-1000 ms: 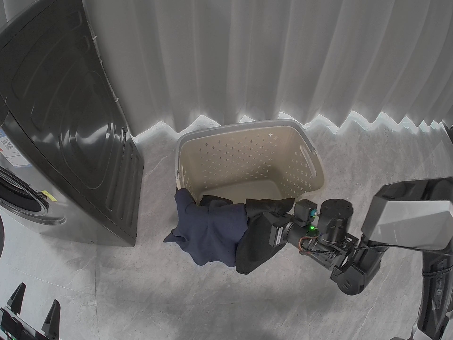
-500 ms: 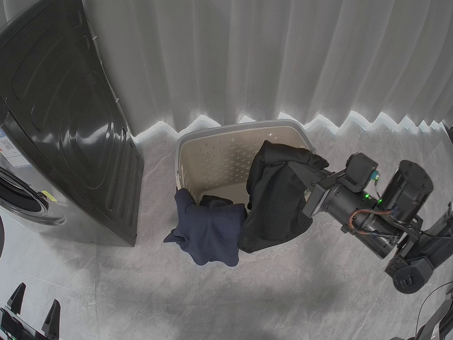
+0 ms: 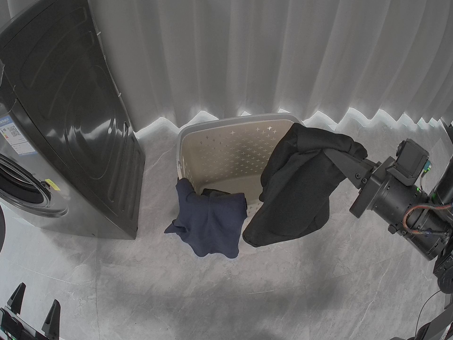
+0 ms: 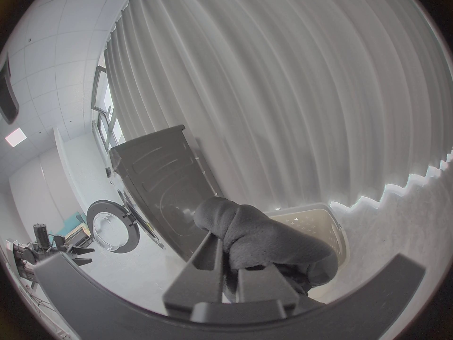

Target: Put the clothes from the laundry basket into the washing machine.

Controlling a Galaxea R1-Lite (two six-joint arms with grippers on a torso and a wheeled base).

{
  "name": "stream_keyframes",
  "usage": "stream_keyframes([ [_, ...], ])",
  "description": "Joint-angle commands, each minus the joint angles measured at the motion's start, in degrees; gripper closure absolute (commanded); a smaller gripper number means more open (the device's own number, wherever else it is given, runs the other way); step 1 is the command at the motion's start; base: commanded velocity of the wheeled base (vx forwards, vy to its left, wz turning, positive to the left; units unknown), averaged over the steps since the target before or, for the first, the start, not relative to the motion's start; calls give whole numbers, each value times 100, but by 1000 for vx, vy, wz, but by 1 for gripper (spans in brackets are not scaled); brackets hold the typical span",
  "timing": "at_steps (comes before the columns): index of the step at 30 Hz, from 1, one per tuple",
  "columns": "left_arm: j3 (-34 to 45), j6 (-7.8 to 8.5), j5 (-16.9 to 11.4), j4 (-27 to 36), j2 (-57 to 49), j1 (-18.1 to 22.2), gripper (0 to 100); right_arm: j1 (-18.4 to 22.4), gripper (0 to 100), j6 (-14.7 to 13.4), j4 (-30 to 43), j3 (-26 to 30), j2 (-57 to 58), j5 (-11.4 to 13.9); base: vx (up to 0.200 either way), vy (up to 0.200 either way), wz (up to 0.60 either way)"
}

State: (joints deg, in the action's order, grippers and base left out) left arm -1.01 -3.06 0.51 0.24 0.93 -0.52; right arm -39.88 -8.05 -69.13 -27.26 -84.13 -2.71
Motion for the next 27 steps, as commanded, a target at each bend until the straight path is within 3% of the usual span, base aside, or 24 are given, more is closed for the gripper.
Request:
stream_keyframes([
  [1,92,-2,2,2,-93,0,0,-29,100,5,-4,72,221,7,0,0,0],
  [5,92,-10,2,2,-93,0,0,-178,100,-4,-4,133,221,-2,0,150,0],
  [27,92,-10,2,2,-93,0,0,-152,100,-48,-4,168,177,-11,0,200,0],
])
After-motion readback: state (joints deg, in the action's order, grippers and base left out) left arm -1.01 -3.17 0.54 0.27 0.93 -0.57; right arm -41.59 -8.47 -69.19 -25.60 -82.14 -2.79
